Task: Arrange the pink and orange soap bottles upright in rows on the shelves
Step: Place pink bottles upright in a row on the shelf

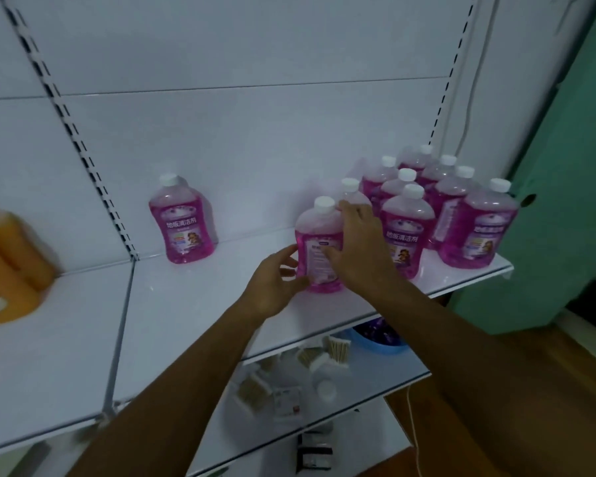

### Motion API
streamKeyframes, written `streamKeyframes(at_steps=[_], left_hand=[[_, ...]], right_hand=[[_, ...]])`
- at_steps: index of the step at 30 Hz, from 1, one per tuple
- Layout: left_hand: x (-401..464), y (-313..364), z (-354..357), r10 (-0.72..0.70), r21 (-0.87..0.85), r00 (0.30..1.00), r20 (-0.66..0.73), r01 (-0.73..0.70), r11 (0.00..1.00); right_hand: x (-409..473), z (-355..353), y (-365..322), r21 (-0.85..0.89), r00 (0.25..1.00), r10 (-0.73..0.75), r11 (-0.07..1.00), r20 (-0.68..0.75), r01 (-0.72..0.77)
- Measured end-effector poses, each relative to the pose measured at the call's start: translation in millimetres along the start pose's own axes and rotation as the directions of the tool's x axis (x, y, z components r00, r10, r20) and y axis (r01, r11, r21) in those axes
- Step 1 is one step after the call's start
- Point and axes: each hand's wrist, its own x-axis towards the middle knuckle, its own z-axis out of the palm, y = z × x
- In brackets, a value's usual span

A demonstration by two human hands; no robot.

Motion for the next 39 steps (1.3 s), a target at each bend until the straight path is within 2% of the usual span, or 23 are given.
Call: streamKeyframes(at_steps=[3,7,11,14,18,20,22,24,27,30,32,33,35,36,38,39], left_hand=[[-2,-2,0,-0.028,-0.023,0.998,-0.053,0.027,0.999],[-3,-5,-14,-0.082,-0.126,0.995,-0.050,0.075,0.989],[-12,-9,-34,-0.038,-0.056,0.999,-0.034,0.036,0.998],[-20,-5,-37,0.019,-0.048,0.991,-0.131,-0.025,0.999],[-22,-8,-39,0.017,-0.001,0.946,-0.322,-0.018,1.000],[-26,-10,-51,-0.020,-0.093,0.926,-0.376,-0.016,0.996],[-31,-9,-68,-0.024,-0.217,0.939,-0.344,-0.055,0.975],[-35,-11,-89,-0.044,-0.274,0.951,-0.307,-0.044,0.961],[-40,-20,-120,-0.127,-0.465,0.970,-0.209,0.016,0.885],[-48,-26,-138,-0.091,-0.647,0.995,-0.031,0.049,0.761],[-52,-32,-144,-0.051,-0.723,0.997,0.058,0.077,0.687],[-53,-35,-146,-0.059,-0.747,0.994,0.090,0.107,0.656],[-52,-38,-150,-0.104,-0.712,0.990,0.099,0.143,0.687],[-50,-37,-152,-0.136,-0.621,0.989,0.051,0.137,0.772],[-45,-40,-154,-0.177,-0.342,0.977,-0.123,0.126,0.931],[-41,-43,-155,-0.176,-0.234,0.959,-0.220,0.123,0.964]], right_hand=[[1,1,0,0.065,0.999,-0.015,0.998,0.032,0.013],[8,4,-11,0.160,0.994,-0.016,0.987,0.107,-0.001],[17,18,-33,0.199,0.998,-0.014,0.980,0.068,0.000],[23,34,-58,0.189,1.000,0.017,0.982,0.016,-0.019],[30,48,-92,0.199,0.999,0.035,0.979,0.003,-0.035],[31,53,-102,0.182,1.000,-0.012,0.983,0.022,0.007],[35,55,-106,0.213,0.994,-0.089,0.974,0.059,0.074],[43,52,-102,0.432,0.981,-0.154,0.897,0.115,0.091],[55,47,-97,0.715,0.917,-0.202,0.689,0.343,-0.116],[64,52,-99,0.780,0.785,-0.310,0.536,0.537,-0.322],[67,56,-107,0.802,0.742,-0.401,0.514,0.538,-0.304],[68,59,-111,0.807,0.749,-0.414,0.529,0.517,-0.264],[70,66,-118,0.797,0.793,-0.401,0.580,0.458,-0.167],[72,71,-122,0.776,0.816,-0.389,0.621,0.428,-0.111],[72,80,-130,0.690,0.859,-0.372,0.723,0.351,0.031],[72,86,-134,0.637,0.879,-0.367,0.764,0.303,0.099]])
